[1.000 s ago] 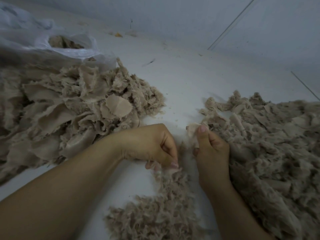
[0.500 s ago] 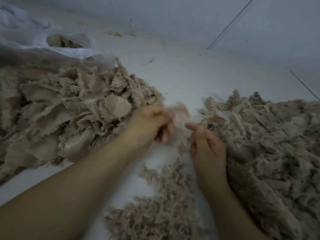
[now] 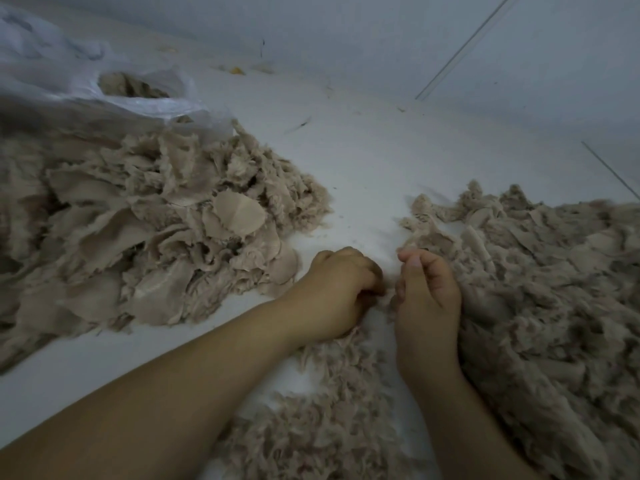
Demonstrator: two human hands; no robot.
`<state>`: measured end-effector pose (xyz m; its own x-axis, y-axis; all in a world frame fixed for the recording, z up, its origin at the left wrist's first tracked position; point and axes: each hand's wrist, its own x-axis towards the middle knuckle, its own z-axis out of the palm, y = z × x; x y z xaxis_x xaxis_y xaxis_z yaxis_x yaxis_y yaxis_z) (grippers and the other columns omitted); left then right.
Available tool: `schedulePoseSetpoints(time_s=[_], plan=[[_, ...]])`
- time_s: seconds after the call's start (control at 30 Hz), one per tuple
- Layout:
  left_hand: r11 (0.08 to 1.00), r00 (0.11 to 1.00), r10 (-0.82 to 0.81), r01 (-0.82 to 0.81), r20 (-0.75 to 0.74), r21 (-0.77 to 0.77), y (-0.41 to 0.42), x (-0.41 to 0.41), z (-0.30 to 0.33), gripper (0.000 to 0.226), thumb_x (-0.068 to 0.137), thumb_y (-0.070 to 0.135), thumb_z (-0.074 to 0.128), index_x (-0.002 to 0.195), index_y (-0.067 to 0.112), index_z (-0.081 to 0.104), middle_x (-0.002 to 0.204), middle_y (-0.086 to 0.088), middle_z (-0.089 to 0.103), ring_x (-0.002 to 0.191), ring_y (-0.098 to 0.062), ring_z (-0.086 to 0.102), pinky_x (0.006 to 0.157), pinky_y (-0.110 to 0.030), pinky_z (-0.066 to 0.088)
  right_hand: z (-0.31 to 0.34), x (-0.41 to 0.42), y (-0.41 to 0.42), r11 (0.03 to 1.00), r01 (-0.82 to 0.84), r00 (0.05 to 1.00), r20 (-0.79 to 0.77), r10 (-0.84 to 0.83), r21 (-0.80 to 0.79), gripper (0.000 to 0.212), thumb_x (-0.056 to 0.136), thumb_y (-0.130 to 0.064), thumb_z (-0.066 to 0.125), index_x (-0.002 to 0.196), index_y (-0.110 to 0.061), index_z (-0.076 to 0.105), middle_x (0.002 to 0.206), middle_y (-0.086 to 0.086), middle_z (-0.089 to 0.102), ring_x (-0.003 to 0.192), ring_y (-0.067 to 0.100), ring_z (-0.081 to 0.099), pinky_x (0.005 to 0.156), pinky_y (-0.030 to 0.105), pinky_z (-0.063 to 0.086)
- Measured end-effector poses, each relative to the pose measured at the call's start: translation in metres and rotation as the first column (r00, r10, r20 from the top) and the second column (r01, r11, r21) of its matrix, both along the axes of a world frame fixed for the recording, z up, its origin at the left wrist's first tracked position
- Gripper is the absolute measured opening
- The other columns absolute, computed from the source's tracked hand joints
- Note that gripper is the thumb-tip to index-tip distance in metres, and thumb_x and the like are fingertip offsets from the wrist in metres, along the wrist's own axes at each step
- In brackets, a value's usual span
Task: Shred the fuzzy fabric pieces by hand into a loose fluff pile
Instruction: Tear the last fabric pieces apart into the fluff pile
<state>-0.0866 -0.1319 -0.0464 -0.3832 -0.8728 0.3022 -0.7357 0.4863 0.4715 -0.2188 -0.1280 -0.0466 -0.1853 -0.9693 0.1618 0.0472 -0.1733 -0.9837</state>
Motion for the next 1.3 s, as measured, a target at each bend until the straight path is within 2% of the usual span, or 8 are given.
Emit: schedulePoseSetpoints(time_s=[0.2,0.33,0.5,0.73,1.1,1.17,1.27,1.3], plan=[[0.989,0.967,0.120,-0.136,-0.223,-0.057,0.001,0.010,0.004,0.012,0.080,-0.003,0.068,0.079,0.005,0.078,0.085,-0.006,0.073,0.090,-0.025,0.062,0.082,-0.039,0.050,-0.002,0.000,-0.001,1.000,-0.026,0.991,-0.128,0.026,0.001,0.039,0.093,0.004,0.056,0.104,-0.034,0.059,0.107,-0.009,0.061,0.088,-0.012,0.060,0.074,0.008,0.048],[0.967,0.767,0.222,-0.251,-0.602,0.038,0.002,0.011,0.010,0.013,0.080,-0.004,0.072,0.081,0.007,0.078,0.086,0.004,0.072,0.083,-0.008,0.067,0.080,-0.023,0.055,-0.006,-0.002,-0.002,0.992,-0.094,0.962,-0.251,0.112,0.080,0.046,0.094,0.001,0.057,0.129,-0.029,0.056,0.121,-0.015,0.058,0.112,-0.007,0.055,0.087,0.008,0.045],[0.936,0.715,0.350,-0.286,-0.605,0.204,0.000,0.012,0.008,0.020,0.083,0.000,0.072,0.074,0.018,0.075,0.078,0.004,0.072,0.074,-0.010,0.069,0.071,-0.029,0.058,-0.008,-0.003,-0.003,0.991,-0.089,0.898,-0.423,0.121,0.095,0.042,0.093,-0.004,0.063,0.130,-0.024,0.061,0.115,-0.008,0.064,0.100,-0.002,0.061,0.082,0.019,0.054],[0.893,0.336,0.360,0.147,-0.870,0.426,0.005,0.013,0.014,0.014,0.083,-0.008,0.065,0.084,0.001,0.075,0.086,-0.016,0.074,0.084,-0.025,0.071,0.077,-0.028,0.057,-0.005,0.001,0.000,0.980,-0.183,0.951,-0.240,0.197,0.077,0.036,0.097,-0.014,0.058,0.130,-0.029,0.055,0.097,-0.016,0.065,0.084,-0.010,0.064,0.067,0.009,0.050],[0.910,0.038,0.412,0.041,-0.911,0.413,-0.003,0.016,0.015,0.016,0.087,-0.012,0.059,0.077,-0.004,0.068,0.070,-0.014,0.064,0.064,-0.023,0.064,0.064,-0.031,0.057,-0.004,-0.001,-0.004,0.997,-0.073,0.991,-0.114,0.072,-0.009,0.020,0.094,-0.004,0.062,0.097,-0.024,0.063,0.082,0.000,0.056,0.066,0.003,0.054,0.059,0.017,0.048],[0.900,0.123,0.422,0.062,-0.898,0.431,-0.002,0.022,0.016,0.014,0.085,-0.012,0.061,0.077,-0.005,0.069,0.067,-0.016,0.065,0.058,-0.024,0.065,0.060,-0.032,0.058,-0.004,-0.001,-0.004,0.999,-0.047,0.997,-0.068,0.046,-0.005,0.016,0.095,-0.005,0.060,0.100,-0.020,0.062,0.085,0.001,0.056,0.069,0.003,0.054,0.061,0.016,0.048],[0.850,0.594,0.406,0.035,-0.695,0.526,0.006,0.023,0.017,0.004,0.086,-0.001,0.069,0.083,-0.003,0.071,0.060,-0.018,0.067,0.045,-0.024,0.062,0.046,-0.029,0.054,-0.003,-0.002,-0.003,0.999,-0.046,0.996,-0.077,0.045,-0.023,0.016,0.096,-0.006,0.058,0.104,-0.020,0.061,0.088,0.002,0.054,0.068,0.000,0.053,0.060,0.014,0.046],[0.847,0.674,0.389,0.007,-0.628,0.532,0.008,0.020,0.017,0.006,0.086,0.004,0.072,0.090,0.001,0.071,0.063,-0.015,0.069,0.043,-0.024,0.062,0.043,-0.030,0.052,-0.002,-0.002,-0.003,0.998,-0.053,0.995,-0.089,0.050,-0.035,0.016,0.096,-0.006,0.058,0.104,-0.020,0.061,0.088,0.002,0.054,0.066,-0.002,0.054,0.060,0.013,0.046]])
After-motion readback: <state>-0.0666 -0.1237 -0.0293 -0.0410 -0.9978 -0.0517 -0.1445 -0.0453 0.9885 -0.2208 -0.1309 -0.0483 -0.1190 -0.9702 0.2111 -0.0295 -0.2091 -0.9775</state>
